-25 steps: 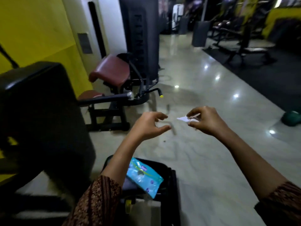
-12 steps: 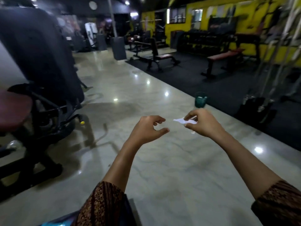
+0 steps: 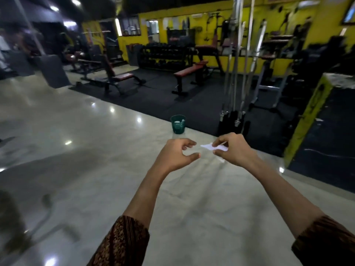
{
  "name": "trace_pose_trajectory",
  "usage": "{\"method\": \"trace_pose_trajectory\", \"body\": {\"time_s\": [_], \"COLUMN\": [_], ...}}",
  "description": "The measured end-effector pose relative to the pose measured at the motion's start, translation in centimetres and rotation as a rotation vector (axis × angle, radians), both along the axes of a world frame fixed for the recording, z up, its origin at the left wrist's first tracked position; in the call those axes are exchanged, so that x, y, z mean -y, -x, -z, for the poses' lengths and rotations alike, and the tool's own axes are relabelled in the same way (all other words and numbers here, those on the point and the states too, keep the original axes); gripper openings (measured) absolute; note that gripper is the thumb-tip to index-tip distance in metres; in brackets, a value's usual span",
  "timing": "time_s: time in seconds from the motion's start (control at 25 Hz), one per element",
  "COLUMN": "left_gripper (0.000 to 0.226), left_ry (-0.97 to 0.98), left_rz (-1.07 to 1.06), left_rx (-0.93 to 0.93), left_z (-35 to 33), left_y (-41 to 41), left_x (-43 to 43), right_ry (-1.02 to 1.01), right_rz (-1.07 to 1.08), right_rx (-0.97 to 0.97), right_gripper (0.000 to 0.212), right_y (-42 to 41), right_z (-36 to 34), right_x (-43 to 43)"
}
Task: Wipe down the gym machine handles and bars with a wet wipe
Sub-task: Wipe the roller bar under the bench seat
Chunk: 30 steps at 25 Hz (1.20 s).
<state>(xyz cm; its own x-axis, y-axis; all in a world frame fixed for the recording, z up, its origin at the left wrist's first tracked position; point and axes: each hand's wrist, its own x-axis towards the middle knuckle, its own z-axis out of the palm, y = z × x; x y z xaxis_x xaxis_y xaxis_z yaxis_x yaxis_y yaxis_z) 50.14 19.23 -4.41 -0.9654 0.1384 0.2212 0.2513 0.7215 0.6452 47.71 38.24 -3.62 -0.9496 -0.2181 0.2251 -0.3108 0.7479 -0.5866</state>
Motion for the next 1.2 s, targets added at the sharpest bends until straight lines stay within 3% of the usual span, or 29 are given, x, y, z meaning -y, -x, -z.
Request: {"method": "trace_pose_trajectory", "body": {"time_s": [0.32,0.68,0.92,1.2], "left_gripper": [0.041,0.040,0.039,0.046], "left_ry": [0.007,0.033,0.023,0.108], "left_rz": [0.437,0.827,1.151,1.637], "left_rx": [0.064,0.070,0.014,-0.002], "left_z": [2.0,2.6,1.5,2.6], "left_y": [12.3,17.1,15.1,5.2], "left_x": [-14.2,-37.3,-54.3,-70.7], "right_ry": [0.025,0.043,-0.022,0.030], "right_rz": [0.390,0.779,1.070,1.598], "right_rx": [0.017,-0.040,-0.057,-0.008], "right_gripper": [0.021,0.017,0.014,0.014], "right_y": [4.2,2.7,-2.8,-15.8], "right_z": [1.5,2.6,1.2,2.2], "right_x": [-13.1,-32.7,-45.1,-53.0]}}
